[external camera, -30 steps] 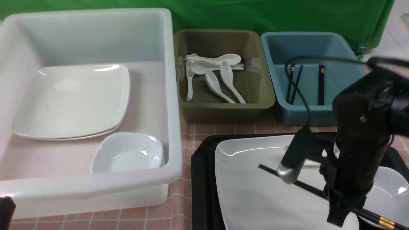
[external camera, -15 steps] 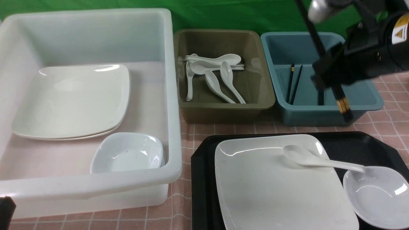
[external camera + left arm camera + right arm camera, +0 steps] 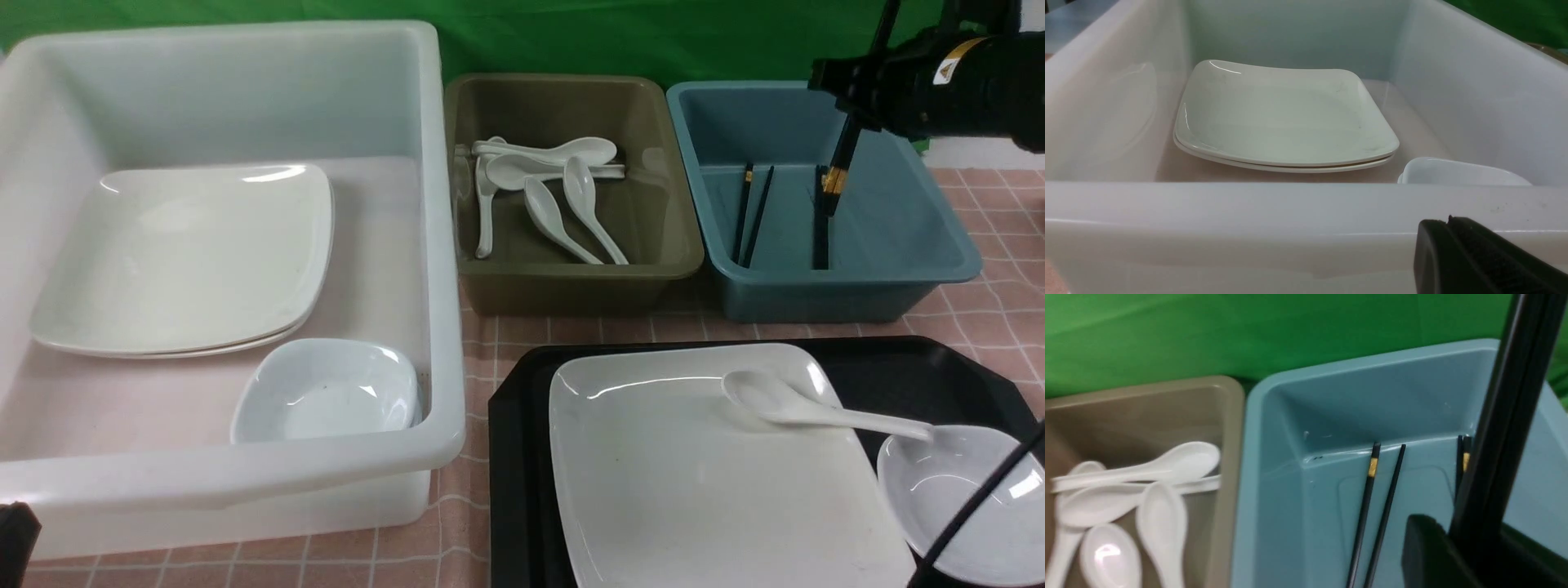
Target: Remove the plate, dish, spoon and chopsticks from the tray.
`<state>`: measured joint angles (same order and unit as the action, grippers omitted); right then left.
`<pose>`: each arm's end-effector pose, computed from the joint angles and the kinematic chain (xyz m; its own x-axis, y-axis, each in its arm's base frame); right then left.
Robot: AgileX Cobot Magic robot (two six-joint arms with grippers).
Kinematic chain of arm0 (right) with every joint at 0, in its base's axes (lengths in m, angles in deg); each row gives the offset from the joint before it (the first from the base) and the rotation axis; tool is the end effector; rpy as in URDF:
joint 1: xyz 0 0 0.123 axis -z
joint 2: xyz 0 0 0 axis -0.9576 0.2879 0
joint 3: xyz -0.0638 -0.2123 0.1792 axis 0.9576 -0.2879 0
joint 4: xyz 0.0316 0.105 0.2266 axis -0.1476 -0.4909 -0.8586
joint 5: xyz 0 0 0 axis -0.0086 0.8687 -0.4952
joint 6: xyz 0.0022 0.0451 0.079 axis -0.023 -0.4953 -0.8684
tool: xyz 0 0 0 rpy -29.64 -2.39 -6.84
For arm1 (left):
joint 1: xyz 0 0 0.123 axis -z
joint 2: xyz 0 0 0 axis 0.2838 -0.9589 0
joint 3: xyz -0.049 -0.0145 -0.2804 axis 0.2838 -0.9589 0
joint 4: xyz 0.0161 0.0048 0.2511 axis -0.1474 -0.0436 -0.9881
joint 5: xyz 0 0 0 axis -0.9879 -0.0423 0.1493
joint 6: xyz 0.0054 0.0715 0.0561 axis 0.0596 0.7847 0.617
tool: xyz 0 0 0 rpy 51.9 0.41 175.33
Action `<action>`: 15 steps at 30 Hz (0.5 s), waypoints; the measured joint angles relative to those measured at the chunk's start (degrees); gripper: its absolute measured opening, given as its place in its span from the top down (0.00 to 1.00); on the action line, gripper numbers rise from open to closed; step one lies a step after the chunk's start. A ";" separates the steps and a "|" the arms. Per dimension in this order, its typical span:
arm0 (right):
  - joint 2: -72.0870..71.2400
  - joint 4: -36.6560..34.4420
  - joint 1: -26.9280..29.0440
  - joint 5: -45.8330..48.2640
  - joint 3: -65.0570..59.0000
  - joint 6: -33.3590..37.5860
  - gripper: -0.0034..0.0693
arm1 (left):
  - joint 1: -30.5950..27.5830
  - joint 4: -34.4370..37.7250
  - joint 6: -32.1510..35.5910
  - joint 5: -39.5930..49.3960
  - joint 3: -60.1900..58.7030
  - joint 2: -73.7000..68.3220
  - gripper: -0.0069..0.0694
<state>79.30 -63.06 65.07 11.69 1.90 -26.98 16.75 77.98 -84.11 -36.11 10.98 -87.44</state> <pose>0.4594 0.0646 0.2814 -0.3946 0.0738 -0.9159 -0.0773 0.9906 0.1131 0.0557 -0.0009 0.1905 -0.1471 -0.1277 -0.9809 -0.0071 0.9917 -0.1280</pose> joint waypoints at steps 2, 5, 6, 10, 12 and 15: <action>3.51 0.00 0.06 0.21 2.72 0.57 0.72 | 0.00 0.00 0.00 0.00 0.00 0.00 0.90; 7.44 -0.07 0.06 0.40 5.80 0.80 0.66 | 0.00 0.00 0.00 0.00 0.00 0.00 0.90; 8.10 -0.07 0.06 0.40 6.30 0.80 0.62 | 0.00 0.00 0.00 0.00 0.00 0.00 0.90; 8.99 -0.12 0.06 2.57 6.74 0.80 0.47 | 0.00 0.00 0.00 0.00 0.00 0.00 0.90; 8.12 -0.12 0.06 6.11 6.74 1.01 0.43 | 0.00 0.00 0.00 0.00 0.00 0.00 0.90; 6.19 -0.12 0.01 12.22 6.74 2.72 0.45 | 0.00 0.00 0.00 0.00 0.00 0.00 0.90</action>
<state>85.50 -63.18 65.08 23.91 8.64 -24.26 16.75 77.98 -84.11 -36.11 10.98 -87.44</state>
